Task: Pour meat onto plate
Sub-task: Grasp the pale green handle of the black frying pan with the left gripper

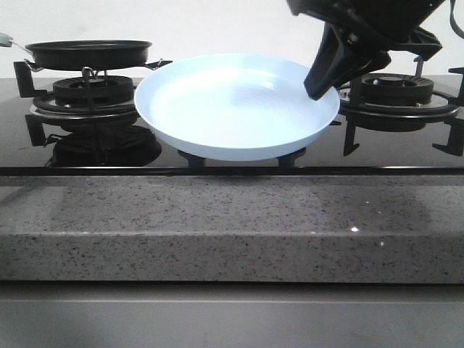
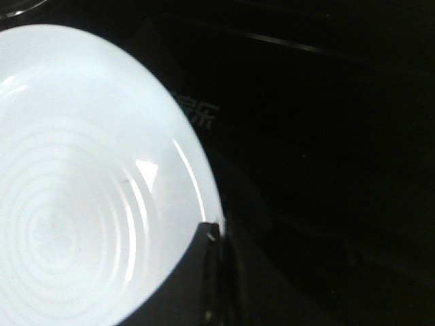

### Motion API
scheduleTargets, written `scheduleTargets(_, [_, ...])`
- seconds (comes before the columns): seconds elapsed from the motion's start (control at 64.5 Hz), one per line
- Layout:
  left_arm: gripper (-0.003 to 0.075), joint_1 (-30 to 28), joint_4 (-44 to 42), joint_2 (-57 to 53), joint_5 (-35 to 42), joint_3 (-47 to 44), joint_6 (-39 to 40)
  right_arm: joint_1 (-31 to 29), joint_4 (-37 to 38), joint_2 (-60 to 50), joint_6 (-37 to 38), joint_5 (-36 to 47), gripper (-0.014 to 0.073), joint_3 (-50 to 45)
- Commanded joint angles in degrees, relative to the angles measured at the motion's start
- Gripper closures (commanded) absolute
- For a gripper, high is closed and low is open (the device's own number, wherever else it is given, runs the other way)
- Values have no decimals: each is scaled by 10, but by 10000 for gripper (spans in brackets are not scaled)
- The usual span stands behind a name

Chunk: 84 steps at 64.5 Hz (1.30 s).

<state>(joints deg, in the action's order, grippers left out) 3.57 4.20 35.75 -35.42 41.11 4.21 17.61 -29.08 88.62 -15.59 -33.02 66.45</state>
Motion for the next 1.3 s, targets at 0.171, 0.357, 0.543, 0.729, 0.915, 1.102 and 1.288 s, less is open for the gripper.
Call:
scheduleTargets(0.171, [150, 3, -20, 83, -79, 99, 3, 0, -10, -23, -6, 23, 662, 12])
scheduleTargets(0.357, [130, -6, -12, 166, -98, 140, -7, 0, -10, -23, -6, 23, 662, 12])
scheduleTargets(0.543, [131, -56, 123, 236, -73, 173, -87, 0, -10, -23, -6, 23, 662, 12])
scheduleTargets(0.729, [132, -121, 266, 289, -34, 190, -165, 0, -10, -23, -6, 23, 662, 12])
scheduleTargets(0.915, [132, -164, 413, 348, 8, 191, -218, 0, -10, -23, -6, 23, 662, 12])
scheduleTargets(1.102, [132, -174, 596, 406, 24, 192, -316, 0, -10, -23, -6, 23, 662, 12])
scheduleTargets(1.288, [132, -174, 733, 470, 22, 206, -387, 0, -10, -23, -6, 23, 662, 12])
